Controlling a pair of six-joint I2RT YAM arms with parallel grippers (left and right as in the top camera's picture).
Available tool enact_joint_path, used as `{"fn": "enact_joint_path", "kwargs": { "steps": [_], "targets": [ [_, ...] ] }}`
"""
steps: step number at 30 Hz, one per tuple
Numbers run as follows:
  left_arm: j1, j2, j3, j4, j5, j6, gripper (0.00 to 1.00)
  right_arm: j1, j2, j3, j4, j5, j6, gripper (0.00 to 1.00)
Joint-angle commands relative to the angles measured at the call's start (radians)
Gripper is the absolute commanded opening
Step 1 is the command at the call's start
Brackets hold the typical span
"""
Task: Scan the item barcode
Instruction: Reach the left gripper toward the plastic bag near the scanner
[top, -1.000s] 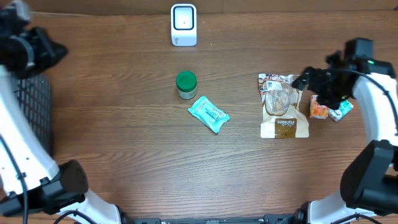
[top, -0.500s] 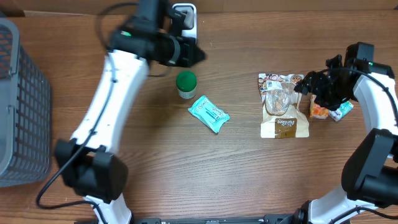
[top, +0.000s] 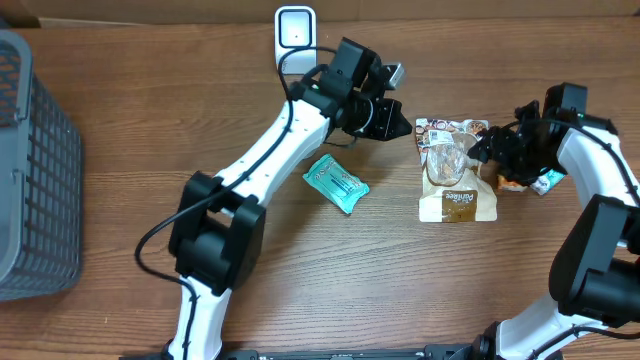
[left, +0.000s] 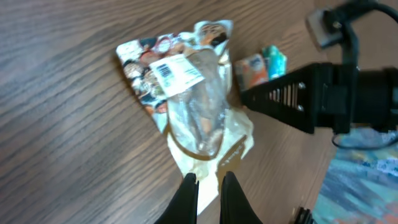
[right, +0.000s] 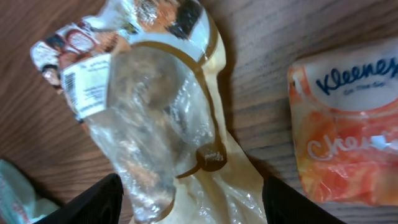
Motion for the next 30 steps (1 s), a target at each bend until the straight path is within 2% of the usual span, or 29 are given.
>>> {"fn": "enact_joint_path", "kwargs": {
  "steps": [1,9,13,18,22,24,27,30],
  "targets": [
    [0.006,0.017,-0.010,0.007,-0.006,-0.039,0.04,0.018,0.012,-0.054,0.050,-0.010,-0.004,0.67],
    [0.027,0.016,-0.009,-0.010,-0.018,-0.017,0.04,0.108,0.012,-0.195,0.240,-0.008,-0.016,0.62],
    [0.027,0.016,-0.009,-0.014,-0.023,0.024,0.04,0.187,0.012,-0.221,0.255,0.004,-0.061,0.63],
    [0.027,0.016,-0.008,-0.058,-0.103,0.050,0.04,0.289,0.012,-0.222,0.238,0.060,-0.061,0.64],
    [0.025,0.017,-0.011,-0.126,-0.219,0.048,0.04,0.315,0.012,-0.221,0.241,0.051,-0.016,0.68],
    [0.025,0.020,-0.011,-0.158,-0.273,0.017,0.04,0.305,0.012,-0.219,0.241,-0.013,0.000,0.71],
    [0.024,0.029,-0.011,-0.166,-0.277,0.000,0.04,0.279,0.012,-0.200,0.229,-0.147,0.000,0.71],
    [0.014,0.041,-0.011,-0.157,-0.277,-0.026,0.04,0.253,0.010,-0.165,0.195,-0.264,0.000,0.77]
  ]
}}
